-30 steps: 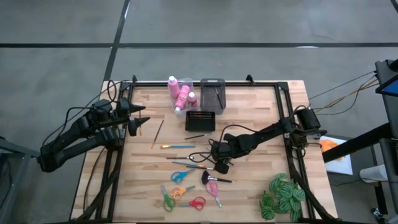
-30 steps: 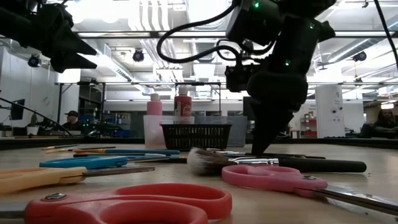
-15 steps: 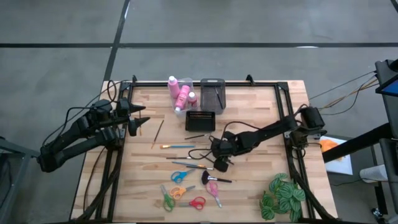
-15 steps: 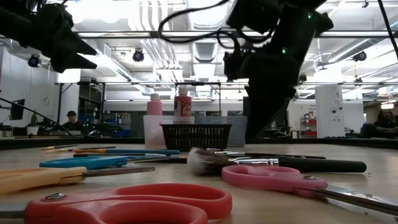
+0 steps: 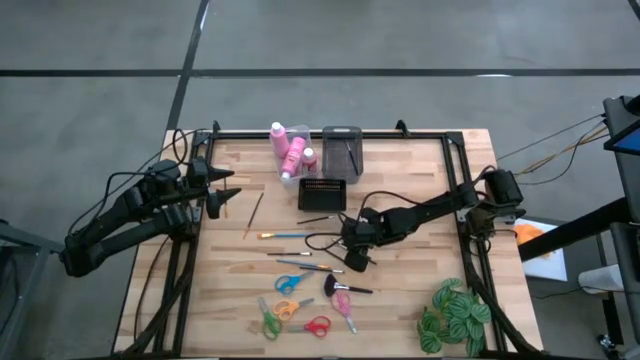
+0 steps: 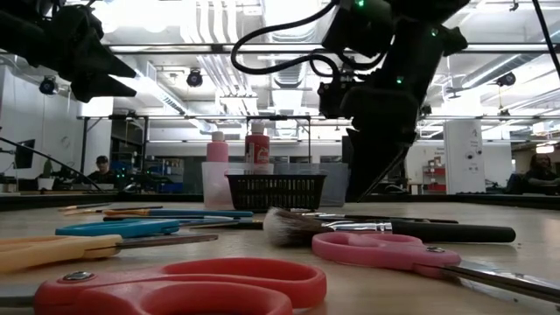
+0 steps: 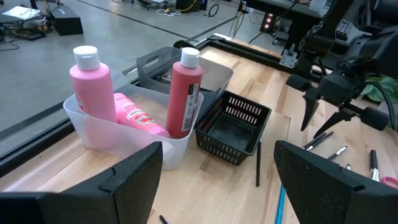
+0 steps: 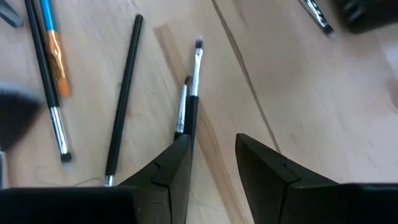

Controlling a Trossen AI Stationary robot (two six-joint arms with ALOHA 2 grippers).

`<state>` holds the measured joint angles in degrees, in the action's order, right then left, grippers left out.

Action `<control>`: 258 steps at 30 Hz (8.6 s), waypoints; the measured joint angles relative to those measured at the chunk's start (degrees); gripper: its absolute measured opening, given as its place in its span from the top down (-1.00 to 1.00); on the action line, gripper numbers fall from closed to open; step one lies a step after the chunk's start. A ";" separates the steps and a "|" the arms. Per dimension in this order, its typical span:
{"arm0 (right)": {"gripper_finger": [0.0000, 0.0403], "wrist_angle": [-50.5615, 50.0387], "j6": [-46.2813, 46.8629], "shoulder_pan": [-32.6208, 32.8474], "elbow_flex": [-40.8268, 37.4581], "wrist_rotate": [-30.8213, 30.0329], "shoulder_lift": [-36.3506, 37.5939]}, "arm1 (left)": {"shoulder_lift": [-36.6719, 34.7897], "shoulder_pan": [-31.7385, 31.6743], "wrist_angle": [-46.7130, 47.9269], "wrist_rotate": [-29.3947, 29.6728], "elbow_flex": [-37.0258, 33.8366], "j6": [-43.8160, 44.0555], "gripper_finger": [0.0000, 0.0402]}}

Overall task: Pick & Place Paint Supplies
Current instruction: Put the black paint brush into the gray bin

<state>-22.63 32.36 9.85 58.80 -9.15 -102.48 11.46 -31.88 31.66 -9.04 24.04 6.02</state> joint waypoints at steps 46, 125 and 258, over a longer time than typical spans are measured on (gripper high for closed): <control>0.37 6.29 0.24 0.02 -3.77 0.25 2.63 | 0.02 0.01 -0.01 0.00 -0.01 0.00 -0.55; 0.92 2.30 -2.72 2.21 -2.00 -1.05 -1.62 | 0.00 0.02 -0.02 0.02 -0.01 0.00 -0.55; 0.46 9.37 -6.32 -38.44 11.66 7.63 0.39 | 0.02 0.02 -0.01 0.00 0.01 0.00 -0.55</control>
<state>-13.26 26.04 -28.59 70.46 -1.51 -102.09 11.49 -31.86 31.65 -9.04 24.05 6.02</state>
